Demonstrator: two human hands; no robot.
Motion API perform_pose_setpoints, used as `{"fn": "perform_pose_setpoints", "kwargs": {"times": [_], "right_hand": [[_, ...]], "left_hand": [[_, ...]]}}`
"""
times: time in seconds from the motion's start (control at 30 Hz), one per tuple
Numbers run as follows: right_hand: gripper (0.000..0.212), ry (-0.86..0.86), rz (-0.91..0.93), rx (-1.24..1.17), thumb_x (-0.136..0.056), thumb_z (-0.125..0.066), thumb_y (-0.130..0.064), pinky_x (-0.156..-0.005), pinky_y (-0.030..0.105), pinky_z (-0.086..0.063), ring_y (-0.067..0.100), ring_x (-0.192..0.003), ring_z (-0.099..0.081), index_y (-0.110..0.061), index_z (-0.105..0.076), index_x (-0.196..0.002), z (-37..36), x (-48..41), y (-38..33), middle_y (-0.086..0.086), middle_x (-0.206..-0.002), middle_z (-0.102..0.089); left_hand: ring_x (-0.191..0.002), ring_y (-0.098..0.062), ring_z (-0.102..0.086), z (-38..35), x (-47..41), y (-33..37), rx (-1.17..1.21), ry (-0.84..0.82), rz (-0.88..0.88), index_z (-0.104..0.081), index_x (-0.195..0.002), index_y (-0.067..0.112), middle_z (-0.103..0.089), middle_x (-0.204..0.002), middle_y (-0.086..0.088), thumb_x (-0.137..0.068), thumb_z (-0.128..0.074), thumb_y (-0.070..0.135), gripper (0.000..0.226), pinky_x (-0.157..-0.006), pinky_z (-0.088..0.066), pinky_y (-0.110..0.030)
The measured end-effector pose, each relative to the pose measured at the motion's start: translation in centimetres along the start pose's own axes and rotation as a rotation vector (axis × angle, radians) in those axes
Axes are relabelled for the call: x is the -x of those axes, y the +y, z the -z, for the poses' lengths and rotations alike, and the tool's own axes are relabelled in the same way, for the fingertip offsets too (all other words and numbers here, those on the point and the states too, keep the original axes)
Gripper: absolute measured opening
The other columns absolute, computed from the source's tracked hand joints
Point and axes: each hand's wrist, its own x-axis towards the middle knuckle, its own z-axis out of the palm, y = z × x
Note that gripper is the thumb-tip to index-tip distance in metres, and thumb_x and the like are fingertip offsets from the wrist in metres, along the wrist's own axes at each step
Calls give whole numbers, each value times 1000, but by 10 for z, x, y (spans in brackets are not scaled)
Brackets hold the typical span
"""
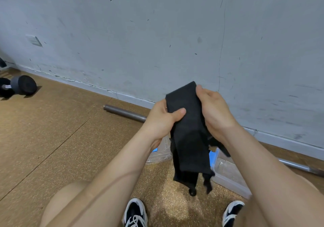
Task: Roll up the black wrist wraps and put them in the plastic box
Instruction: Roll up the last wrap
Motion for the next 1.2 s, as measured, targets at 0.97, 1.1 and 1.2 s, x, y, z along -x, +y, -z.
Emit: {"fn": "perform_pose_setpoints", "kwargs": {"times": [0.97, 1.1, 1.2], "right_hand": [[37, -419, 135, 717, -85, -56, -2, -68, 40, -53, 14, -65, -61, -30, -73, -102, 15, 13, -9, 0, -84, -74], [42, -298, 171, 899, -75, -46, 6, -70, 29, -51, 16, -68, -60, -26, -74, -75, 15, 10, -9, -1, -70, -70], [35, -196, 174, 908, -76, -41, 10, -47, 15, -34, 6, -49, -45, -9, -71, -74, 15, 5, -9, -7, -53, -54]], "left_hand": [[-77, -21, -72, 16, -7, 17, 240, 264, 114, -62, -112, -8, -72, -96, -15, -100, -51, -2, 18, -63, -62, -31], [-82, -21, -71, 16, -13, 15, 227, 326, 111, -61, -111, -3, -71, -98, -13, -100, -52, 0, 15, -71, -62, -35], [-89, -23, -73, 19, -11, 16, 198, 258, 81, -62, -109, 6, -73, -102, -12, -96, -58, -1, 15, -74, -61, -36]]}}
